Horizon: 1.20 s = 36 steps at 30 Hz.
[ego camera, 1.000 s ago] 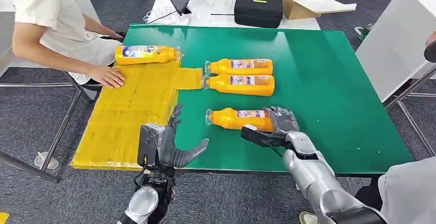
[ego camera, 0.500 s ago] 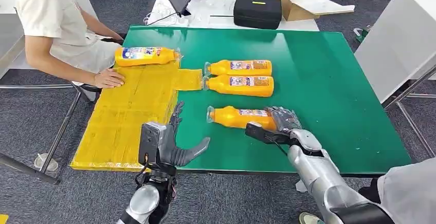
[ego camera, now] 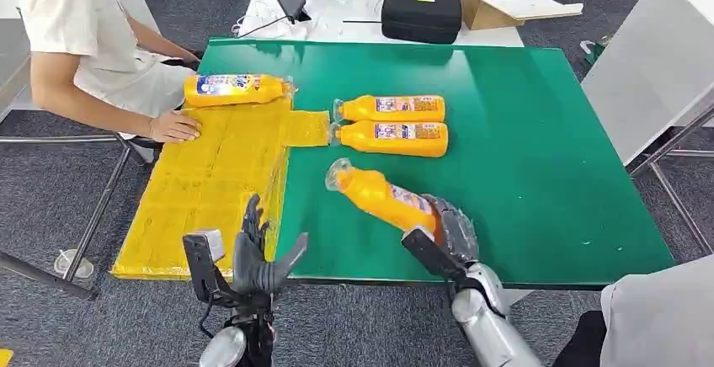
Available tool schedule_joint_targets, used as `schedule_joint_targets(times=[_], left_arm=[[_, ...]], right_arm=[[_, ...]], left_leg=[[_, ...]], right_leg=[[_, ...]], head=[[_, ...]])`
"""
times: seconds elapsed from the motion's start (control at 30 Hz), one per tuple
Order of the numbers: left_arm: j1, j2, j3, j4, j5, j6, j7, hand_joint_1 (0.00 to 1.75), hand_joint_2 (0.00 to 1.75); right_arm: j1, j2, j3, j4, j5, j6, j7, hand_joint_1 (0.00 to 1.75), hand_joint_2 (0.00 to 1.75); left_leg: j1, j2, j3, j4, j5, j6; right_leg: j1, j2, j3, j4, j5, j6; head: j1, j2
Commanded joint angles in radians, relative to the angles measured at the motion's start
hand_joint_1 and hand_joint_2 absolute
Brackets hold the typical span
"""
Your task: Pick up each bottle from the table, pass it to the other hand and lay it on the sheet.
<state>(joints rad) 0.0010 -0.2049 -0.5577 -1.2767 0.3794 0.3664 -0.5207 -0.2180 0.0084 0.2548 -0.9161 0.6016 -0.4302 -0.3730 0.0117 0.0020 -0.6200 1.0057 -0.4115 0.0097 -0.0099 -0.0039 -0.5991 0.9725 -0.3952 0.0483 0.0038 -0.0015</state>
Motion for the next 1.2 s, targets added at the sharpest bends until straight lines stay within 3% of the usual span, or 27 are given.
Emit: schedule_joint_targets(times=[0.03, 0.33, 0.6, 0.73, 1.2], left_arm=[[0.059, 0.094, -0.031, -0.125, 0.053, -0.057, 0.022, 0.0, 1.75], [0.015, 0.075, -0.044, -0.071, 0.146, -0.198, 0.058, 0.0, 1.75], [0.011, 0.072, -0.043, -0.069, 0.146, -0.198, 0.058, 0.0, 1.75], [-0.022, 0.051, -0.041, -0.033, 0.107, -0.218, 0.053, 0.0, 1.75], [-0.093, 0.013, -0.023, 0.033, 0.038, -0.103, -0.005, 0.0, 1.75]], right_arm=[[0.081, 0.057, 0.038, -0.164, -0.07, -0.072, -0.043, 1.75, 1.75], [-0.014, 0.091, 0.157, -0.001, -0.077, 0.002, -0.055, 1.75, 1.75], [-0.016, 0.096, 0.161, 0.002, -0.074, -0.003, -0.051, 1.75, 1.75], [-0.068, 0.111, 0.239, 0.057, -0.076, 0.056, -0.053, 1.75, 1.75], [-0.108, 0.12, 0.423, 0.028, -0.11, 0.113, -0.049, 1.75, 1.75]], left_leg=[[0.0, 0.002, -0.001, 0.0, -0.001, 0.0], [0.0, 0.002, -0.005, 0.0, 0.0, 0.0], [-0.001, 0.001, -0.005, 0.0, 0.0, 0.0], [0.0, 0.002, -0.005, 0.0, -0.001, 0.001], [0.0, 0.001, -0.005, 0.0, -0.001, 0.0]], right_leg=[[0.0, 0.002, -0.001, 0.001, -0.001, -0.001], [-0.001, 0.002, -0.006, 0.0, 0.0, -0.001], [-0.001, 0.001, -0.006, 0.0, 0.0, -0.001], [-0.001, 0.001, -0.006, 0.0, -0.001, -0.001], [-0.001, 0.0, -0.006, 0.0, -0.001, -0.001]], head=[[0.0, 0.0], [0.0, 0.0], [0.0, 0.0], [0.0, 0.0], [0.0, 0.0]])
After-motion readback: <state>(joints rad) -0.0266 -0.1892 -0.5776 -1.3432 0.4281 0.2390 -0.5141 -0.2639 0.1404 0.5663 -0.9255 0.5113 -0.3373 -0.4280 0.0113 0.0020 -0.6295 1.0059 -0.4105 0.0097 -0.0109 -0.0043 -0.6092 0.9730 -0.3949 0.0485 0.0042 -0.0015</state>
